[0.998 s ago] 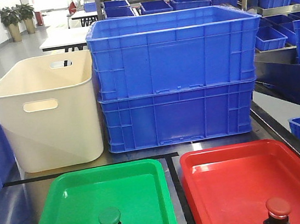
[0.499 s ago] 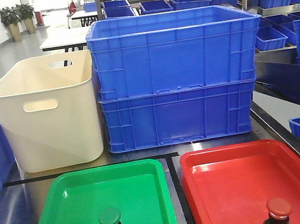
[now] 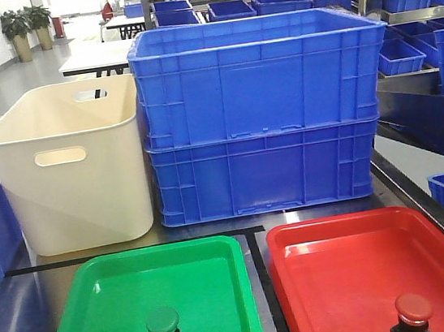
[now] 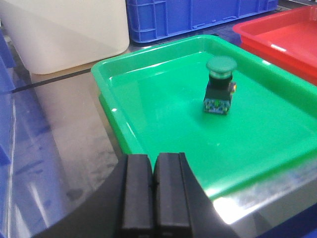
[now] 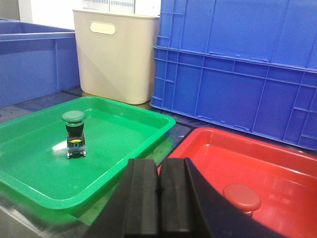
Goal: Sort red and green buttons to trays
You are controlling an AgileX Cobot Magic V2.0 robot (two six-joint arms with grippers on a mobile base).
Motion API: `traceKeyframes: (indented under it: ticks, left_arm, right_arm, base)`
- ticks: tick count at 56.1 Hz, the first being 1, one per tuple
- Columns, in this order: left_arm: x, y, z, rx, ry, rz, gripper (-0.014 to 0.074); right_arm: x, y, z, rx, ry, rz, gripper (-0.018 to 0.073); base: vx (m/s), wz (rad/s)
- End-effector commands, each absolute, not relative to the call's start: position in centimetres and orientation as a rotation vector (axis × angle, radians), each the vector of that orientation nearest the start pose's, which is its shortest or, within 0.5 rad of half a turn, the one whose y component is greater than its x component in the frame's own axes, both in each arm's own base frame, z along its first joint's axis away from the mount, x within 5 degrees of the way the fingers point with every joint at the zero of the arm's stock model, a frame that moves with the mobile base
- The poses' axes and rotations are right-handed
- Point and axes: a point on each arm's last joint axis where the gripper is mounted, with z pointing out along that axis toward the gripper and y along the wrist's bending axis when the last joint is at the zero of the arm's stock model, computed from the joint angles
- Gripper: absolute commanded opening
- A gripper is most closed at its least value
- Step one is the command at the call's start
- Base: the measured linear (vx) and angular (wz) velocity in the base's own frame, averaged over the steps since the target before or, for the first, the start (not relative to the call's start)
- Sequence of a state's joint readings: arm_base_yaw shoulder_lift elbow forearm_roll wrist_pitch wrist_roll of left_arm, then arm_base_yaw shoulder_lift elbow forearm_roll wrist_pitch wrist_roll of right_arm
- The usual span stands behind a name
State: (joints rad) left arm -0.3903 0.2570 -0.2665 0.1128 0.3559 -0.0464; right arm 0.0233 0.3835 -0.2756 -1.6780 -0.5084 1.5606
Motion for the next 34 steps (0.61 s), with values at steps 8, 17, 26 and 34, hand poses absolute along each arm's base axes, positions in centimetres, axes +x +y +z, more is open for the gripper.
traceKeyframes:
  ticks: [8,17,26,34]
  left_arm:
    - [4.9,-1.3,22.6,0.227,1.421,-0.164,-0.0004]
    - [5.3,-1.2,21.3,0.211,1.454,-0.134,-0.0004]
    - [5.4,-1.3,21.1,0.215,1.480,-0.136,-0.0004]
    - [5.4,-1.3,21.1,0.215,1.480,-0.136,-0.0004]
  right_arm:
    - [8.3,4.6,28.5,-0.480,1.543,0.348,-0.0012]
    - [8.2,4.5,28.6,-0.480,1.541,0.342,-0.0012]
    - [8.2,4.5,28.6,-0.480,1.541,0.342,-0.0012]
    - [8.2,4.5,28.6,-0.480,1.541,0.342,-0.0012]
  base:
    - [0.00,0.00]
    - [0.00,0.00]
    - [0.00,0.00]
    - [0.00,0.00]
